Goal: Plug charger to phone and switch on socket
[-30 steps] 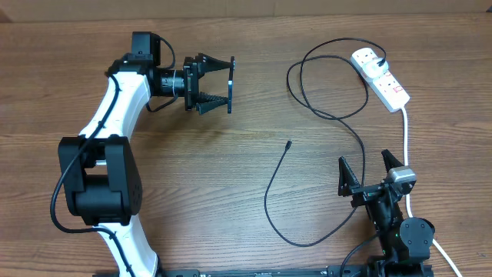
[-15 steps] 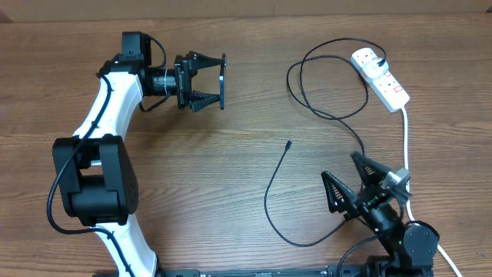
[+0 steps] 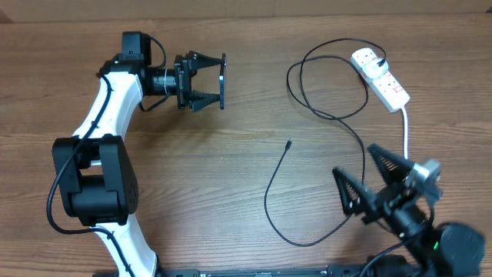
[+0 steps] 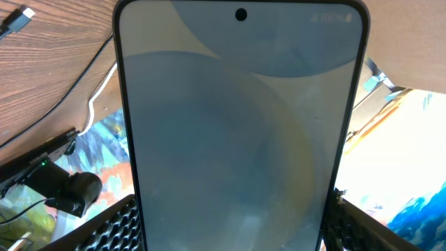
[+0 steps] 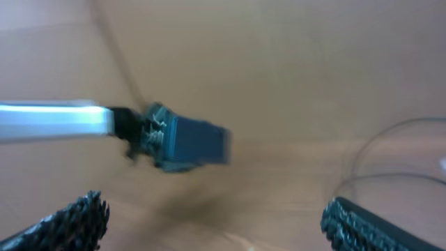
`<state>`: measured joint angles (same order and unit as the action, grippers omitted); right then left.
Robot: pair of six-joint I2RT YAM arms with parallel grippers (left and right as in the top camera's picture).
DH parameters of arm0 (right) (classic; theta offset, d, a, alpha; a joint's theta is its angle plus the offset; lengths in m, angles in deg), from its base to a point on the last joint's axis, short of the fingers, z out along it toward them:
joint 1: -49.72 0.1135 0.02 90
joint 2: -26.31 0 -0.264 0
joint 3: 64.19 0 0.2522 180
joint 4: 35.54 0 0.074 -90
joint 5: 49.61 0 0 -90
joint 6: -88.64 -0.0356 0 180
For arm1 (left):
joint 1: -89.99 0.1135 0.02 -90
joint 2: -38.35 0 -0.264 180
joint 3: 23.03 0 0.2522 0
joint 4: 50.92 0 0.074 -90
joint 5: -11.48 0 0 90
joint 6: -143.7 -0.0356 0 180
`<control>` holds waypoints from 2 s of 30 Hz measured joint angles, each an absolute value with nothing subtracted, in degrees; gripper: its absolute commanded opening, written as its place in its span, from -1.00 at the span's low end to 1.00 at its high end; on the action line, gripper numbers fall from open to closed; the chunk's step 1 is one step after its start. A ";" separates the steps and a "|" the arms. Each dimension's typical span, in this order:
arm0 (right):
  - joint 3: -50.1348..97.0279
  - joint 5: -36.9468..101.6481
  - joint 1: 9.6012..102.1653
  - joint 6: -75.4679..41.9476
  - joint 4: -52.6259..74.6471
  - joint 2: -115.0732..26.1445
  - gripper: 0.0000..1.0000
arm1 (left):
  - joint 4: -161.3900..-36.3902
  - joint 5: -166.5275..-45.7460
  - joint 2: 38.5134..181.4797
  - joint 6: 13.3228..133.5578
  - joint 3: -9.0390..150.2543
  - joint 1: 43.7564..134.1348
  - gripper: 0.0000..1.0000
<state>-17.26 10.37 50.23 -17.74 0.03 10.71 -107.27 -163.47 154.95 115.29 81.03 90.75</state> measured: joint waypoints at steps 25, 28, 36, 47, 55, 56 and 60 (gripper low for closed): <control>15.04 32.62 79.02 -17.98 19.44 -43.97 1.00 | -107.43 -157.87 154.95 115.55 81.06 90.33 0.42; 15.50 39.33 83.91 -21.57 14.58 -45.07 1.00 | -107.47 -155.42 154.95 115.96 81.06 89.33 0.43; 17.25 48.30 90.47 -27.38 3.94 -51.01 0.83 | -107.47 -151.40 154.95 116.64 81.06 85.96 0.43; 17.25 52.30 91.46 -31.47 0.53 -55.67 0.53 | -107.49 -146.42 154.95 118.30 81.06 84.83 0.43; 17.25 53.48 91.48 -32.54 0.16 -59.16 0.33 | -107.49 -143.69 154.95 118.35 81.06 83.67 0.44; 17.25 53.52 91.48 -32.63 0.09 -60.02 0.32 | -107.47 -143.32 154.95 118.35 81.06 83.49 0.44; 17.25 54.22 91.48 -32.72 -0.32 -60.71 0.25 | -107.49 -142.24 154.95 118.37 81.06 82.99 0.44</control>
<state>17.25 54.22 91.48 -32.72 -0.32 -60.71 -107.49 -142.24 154.95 118.37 81.06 82.99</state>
